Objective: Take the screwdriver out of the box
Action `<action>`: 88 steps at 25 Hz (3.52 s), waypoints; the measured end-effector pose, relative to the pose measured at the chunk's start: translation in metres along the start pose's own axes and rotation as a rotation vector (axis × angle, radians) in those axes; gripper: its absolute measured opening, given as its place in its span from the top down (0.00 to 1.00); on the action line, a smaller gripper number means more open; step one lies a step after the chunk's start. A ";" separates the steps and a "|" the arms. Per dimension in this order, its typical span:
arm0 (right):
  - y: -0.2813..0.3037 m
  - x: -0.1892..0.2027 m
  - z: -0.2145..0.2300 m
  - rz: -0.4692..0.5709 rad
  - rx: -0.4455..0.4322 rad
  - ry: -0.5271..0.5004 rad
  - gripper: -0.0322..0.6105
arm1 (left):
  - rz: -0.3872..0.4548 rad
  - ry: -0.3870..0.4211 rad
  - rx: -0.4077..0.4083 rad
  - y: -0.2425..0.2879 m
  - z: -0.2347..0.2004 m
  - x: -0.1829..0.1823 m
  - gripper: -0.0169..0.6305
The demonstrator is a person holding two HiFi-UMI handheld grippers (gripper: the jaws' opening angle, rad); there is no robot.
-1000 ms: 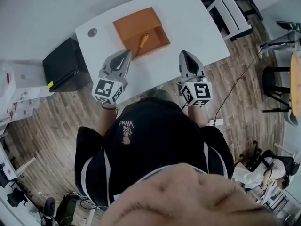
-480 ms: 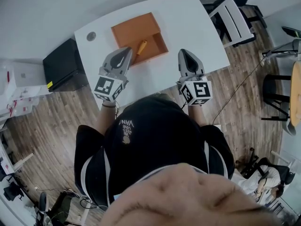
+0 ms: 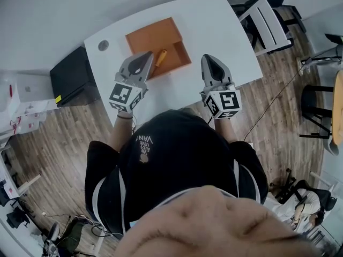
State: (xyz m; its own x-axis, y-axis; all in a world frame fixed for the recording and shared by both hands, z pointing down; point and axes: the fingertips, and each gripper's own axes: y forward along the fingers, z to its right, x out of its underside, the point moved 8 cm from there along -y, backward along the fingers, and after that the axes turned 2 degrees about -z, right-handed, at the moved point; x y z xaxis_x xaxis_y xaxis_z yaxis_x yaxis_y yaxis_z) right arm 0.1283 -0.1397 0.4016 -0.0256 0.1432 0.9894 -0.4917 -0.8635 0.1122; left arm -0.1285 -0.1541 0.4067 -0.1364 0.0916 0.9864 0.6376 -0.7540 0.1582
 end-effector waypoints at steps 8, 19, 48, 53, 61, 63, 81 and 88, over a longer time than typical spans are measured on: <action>0.012 0.003 0.006 -0.008 -0.008 0.004 0.93 | -0.002 -0.024 -0.001 0.018 -0.014 0.004 0.95; 0.027 0.009 0.010 -0.029 -0.013 0.012 0.93 | -0.104 -0.055 -0.027 0.039 -0.031 0.036 0.95; 0.027 0.020 0.019 -0.058 0.003 0.043 0.93 | -0.417 -0.121 0.041 0.078 -0.029 0.114 0.95; 0.028 0.021 0.020 -0.058 0.002 0.045 0.93 | -0.452 -0.127 0.028 0.082 -0.031 0.123 0.95; 0.028 0.022 0.024 -0.064 0.001 0.051 0.93 | -0.522 -0.155 0.039 0.091 -0.030 0.136 0.95; 0.029 0.023 0.025 -0.065 0.001 0.052 0.93 | -0.543 -0.160 0.048 0.094 -0.029 0.139 0.95; 0.032 0.027 0.027 -0.077 -0.006 0.054 0.93 | -0.695 -0.183 0.111 0.106 -0.022 0.158 0.77; 0.033 0.026 0.029 -0.073 -0.002 0.054 0.93 | -0.749 -0.163 0.116 0.112 -0.020 0.162 0.75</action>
State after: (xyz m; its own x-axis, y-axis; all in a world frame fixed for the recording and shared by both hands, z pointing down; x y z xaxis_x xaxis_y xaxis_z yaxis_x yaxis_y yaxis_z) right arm 0.1365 -0.1784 0.4336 -0.0362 0.2318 0.9721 -0.4961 -0.8486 0.1838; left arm -0.0947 -0.2369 0.5837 -0.4552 0.6513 0.6071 0.4960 -0.3808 0.7804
